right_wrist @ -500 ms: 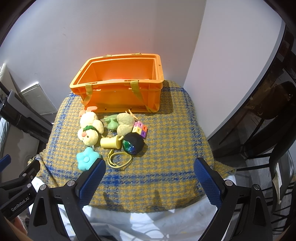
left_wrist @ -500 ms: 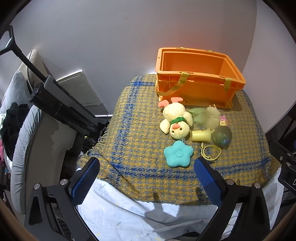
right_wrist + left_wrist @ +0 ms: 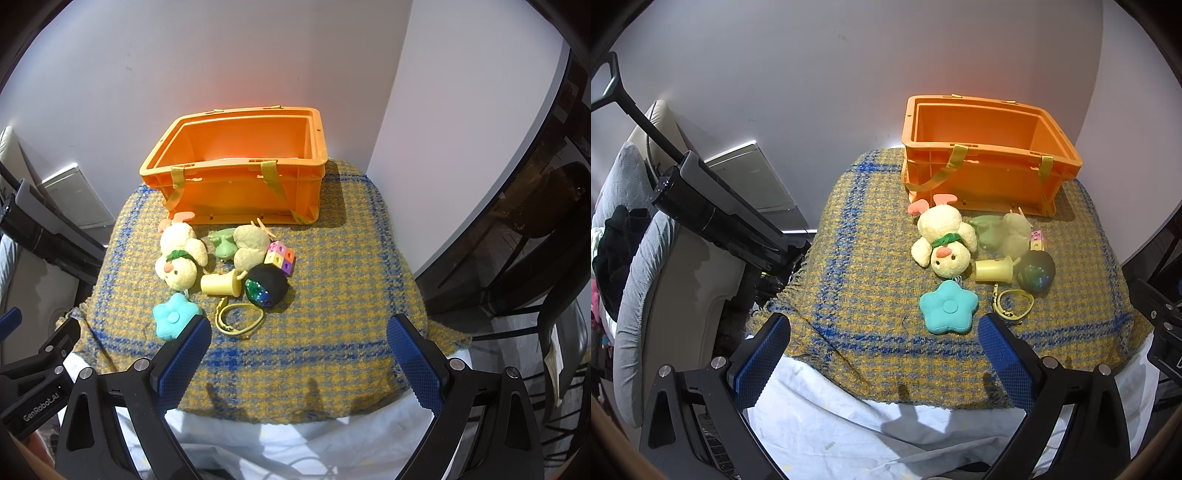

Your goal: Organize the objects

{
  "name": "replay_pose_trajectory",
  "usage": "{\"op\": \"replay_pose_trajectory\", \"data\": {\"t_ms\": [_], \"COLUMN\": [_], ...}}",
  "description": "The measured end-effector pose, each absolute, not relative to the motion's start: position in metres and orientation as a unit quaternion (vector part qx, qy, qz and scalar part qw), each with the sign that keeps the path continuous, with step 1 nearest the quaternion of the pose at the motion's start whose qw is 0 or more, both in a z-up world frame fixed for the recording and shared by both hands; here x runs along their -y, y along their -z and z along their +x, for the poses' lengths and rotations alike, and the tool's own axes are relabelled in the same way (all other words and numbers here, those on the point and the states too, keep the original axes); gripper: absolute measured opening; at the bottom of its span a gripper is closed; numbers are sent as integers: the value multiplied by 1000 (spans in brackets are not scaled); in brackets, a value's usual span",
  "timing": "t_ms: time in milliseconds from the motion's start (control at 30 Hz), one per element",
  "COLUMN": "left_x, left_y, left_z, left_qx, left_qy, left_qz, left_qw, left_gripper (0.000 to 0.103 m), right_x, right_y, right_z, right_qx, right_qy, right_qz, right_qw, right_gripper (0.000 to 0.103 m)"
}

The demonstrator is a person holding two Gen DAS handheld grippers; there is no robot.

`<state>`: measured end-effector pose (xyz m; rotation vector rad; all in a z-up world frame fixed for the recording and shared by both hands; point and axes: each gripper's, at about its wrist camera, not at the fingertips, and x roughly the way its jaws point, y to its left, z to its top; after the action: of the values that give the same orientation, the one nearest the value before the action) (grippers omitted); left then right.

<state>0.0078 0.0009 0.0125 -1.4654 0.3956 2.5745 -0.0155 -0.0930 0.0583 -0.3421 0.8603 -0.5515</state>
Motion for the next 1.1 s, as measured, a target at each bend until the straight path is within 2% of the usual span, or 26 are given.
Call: {"op": "replay_pose_trajectory", "data": {"t_ms": [1100], "left_x": [-1], "left_y": [-7], "left_z": [7], "left_qx": [-159], "left_qy": [-851], "left_qz": [-484], "left_qw": [128], "left_gripper": [103], "right_x": [93], "right_y": [-57], "right_z": [-14], "right_qx": [-413], "right_qy": [316], "right_qz": [-142], "right_qw": [842], "right_gripper": [96]}}
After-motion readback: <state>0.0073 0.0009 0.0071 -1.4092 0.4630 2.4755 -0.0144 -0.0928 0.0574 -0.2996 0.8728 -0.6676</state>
